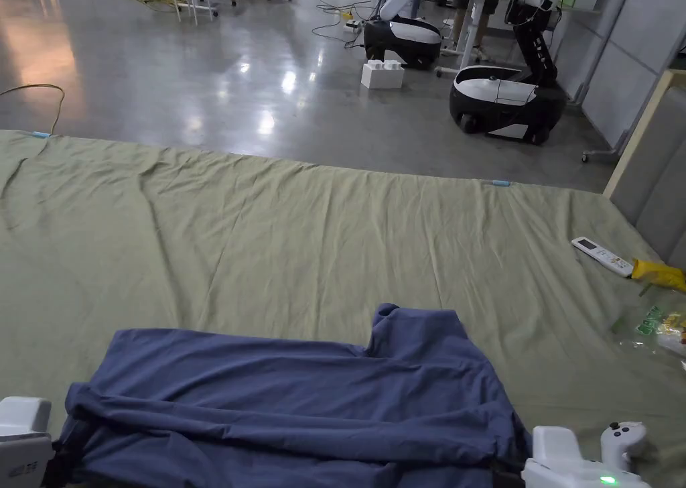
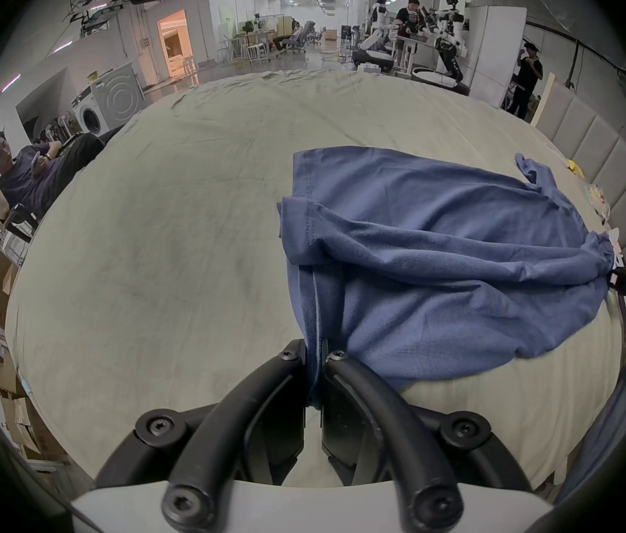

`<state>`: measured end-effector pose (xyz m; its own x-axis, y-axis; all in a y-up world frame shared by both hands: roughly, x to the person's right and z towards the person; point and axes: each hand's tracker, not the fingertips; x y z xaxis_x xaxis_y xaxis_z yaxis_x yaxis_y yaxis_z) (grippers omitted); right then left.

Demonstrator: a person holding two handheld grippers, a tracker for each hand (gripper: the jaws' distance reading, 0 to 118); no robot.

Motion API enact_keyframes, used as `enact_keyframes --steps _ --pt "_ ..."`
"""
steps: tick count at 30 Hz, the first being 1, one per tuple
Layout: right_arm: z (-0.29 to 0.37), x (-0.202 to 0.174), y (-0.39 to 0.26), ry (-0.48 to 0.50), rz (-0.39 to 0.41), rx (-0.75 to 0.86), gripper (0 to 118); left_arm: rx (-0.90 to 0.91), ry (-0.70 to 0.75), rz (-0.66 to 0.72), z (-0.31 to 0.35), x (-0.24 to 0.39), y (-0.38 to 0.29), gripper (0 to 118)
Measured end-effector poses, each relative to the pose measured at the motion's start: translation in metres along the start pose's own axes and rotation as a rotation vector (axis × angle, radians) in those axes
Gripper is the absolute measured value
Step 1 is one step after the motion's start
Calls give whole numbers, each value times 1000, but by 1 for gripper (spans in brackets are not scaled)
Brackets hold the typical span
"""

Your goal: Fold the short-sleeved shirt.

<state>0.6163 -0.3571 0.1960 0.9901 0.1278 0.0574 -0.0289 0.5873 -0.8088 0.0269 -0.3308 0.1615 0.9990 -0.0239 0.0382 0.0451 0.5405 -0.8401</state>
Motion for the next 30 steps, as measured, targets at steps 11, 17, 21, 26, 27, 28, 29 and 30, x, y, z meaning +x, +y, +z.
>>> enact_keyframes --steps 11,17,21,26,27,28,29,30 --pt "-11 -31 -9 33 75 -40 7 2 0 18 -3 1 -7 7" --pt "9 -22 1 26 -22 -38 5 37 -13 36 14 0 -2 6" --pt "41 -19 17 26 -24 7 5 89 -30 34 34 -5 11 6" --pt "80 -15 41 28 13 56 5 165 -58 24 65 -8 31 6" --pt "88 -15 44 25 17 65 5 179 -56 17 72 -8 34 6" --pt "96 -15 47 17 30 69 5 184 -54 10 78 -9 36 6" --pt "103 -14 48 10 53 71 5 189 -51 6 84 -11 36 6" --pt "109 -13 48 11 58 79 5 193 -49 5 88 -14 36 6"
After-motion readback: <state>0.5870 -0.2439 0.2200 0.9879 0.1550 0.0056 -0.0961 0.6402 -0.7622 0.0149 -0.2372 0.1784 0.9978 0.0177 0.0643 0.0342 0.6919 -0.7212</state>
